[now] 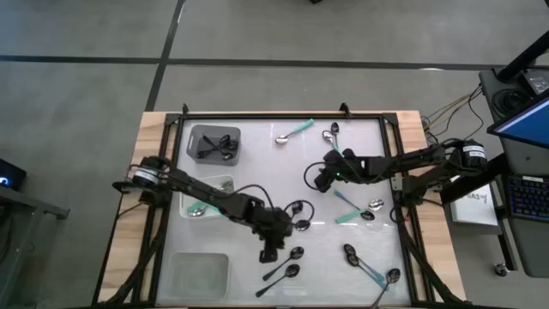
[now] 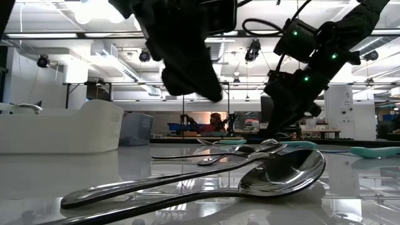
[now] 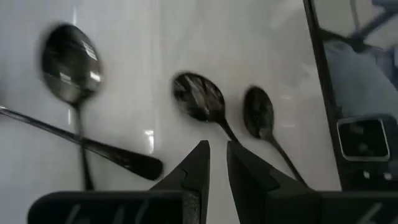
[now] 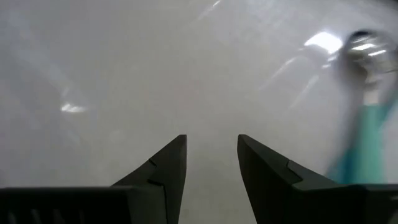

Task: Sort silverware by color (type)
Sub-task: Put the black spoon into the black bin

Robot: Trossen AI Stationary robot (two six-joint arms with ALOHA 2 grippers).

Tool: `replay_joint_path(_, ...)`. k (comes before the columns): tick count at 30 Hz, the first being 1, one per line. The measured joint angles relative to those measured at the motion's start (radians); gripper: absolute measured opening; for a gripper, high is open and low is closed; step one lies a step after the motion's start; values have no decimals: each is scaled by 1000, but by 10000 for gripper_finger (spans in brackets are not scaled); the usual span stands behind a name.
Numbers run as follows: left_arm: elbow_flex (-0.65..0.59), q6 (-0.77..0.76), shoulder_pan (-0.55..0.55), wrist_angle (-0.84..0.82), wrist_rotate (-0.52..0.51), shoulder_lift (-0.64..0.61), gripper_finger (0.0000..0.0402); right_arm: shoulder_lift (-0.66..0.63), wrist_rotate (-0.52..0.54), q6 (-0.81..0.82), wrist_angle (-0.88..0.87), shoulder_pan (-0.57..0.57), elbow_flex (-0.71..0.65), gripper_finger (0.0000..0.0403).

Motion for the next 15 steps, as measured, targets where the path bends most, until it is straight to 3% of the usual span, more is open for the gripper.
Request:
replay_joint_path(4, -21, 1, -1, -10, -16, 3, 38, 0, 43, -5, 3, 0, 0, 134)
replay_joint_path(15, -84, 77, 30, -25, -196, -3, 38, 0, 43, -5, 10, 0, 0, 134)
